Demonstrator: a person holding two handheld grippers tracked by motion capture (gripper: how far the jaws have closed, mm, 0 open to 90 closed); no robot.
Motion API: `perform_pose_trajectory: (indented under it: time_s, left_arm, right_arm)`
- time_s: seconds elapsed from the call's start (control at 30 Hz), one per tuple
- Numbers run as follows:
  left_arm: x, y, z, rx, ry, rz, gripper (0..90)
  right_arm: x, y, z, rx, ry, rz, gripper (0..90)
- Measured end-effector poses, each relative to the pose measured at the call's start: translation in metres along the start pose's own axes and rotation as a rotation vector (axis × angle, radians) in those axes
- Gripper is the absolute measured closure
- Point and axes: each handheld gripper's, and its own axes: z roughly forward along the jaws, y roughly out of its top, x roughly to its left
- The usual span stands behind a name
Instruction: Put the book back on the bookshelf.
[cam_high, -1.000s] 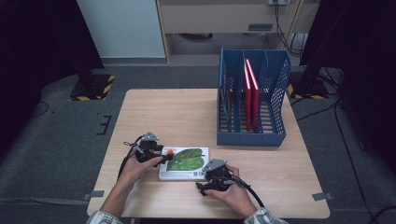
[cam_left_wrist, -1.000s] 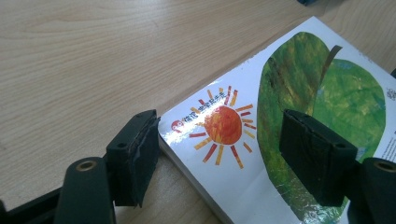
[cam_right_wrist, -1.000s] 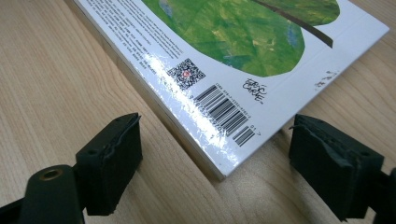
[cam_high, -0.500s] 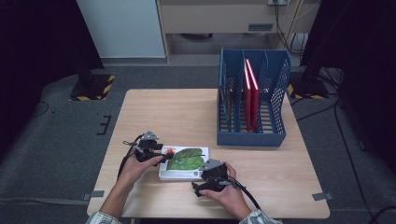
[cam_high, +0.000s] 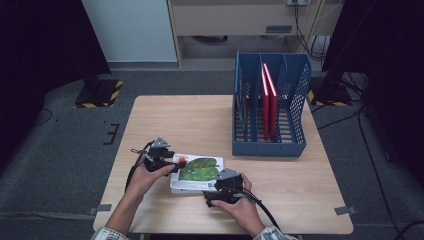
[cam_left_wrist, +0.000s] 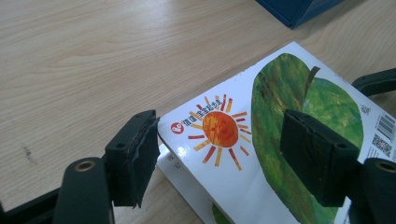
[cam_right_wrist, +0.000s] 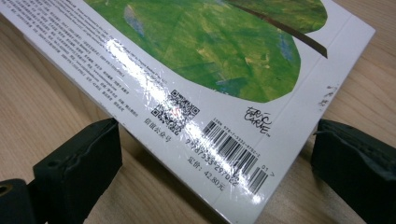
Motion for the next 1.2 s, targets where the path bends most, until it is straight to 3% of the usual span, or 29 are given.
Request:
perform_pose_trajectory:
  time_s: [0.33, 0.53, 0.83, 1.1, 1.2]
  left_arm:
    - [-0.004, 0.008, -0.007, -0.024, -0.005, 0.007, 27.1]
    - [-0.003, 0.006, -0.004, -0.023, -0.015, -0.009, 26.1]
    - [-0.003, -0.014, 0.000, -0.035, 0.002, -0.050, 10.7]
    - [-0.013, -0.027, 0.002, -0.024, -0.091, -0.059, 11.9]
    - [-0.016, -0.029, 0.006, -0.028, -0.136, -0.044, 17.2]
  right_arm:
    - [0.000, 0.001, 0.002, -0.033, -0.007, 0.068, 2.4]
    - [-0.001, 0.001, 0.002, -0.040, -0.002, 0.079, 2.6]
    - [-0.001, 0.001, 0.002, -0.043, 0.000, 0.084, 3.0]
    - [0.000, 0.001, 0.002, -0.039, -0.002, 0.078, 3.0]
    - [0.000, 0.001, 0.002, -0.038, -0.001, 0.076, 3.0]
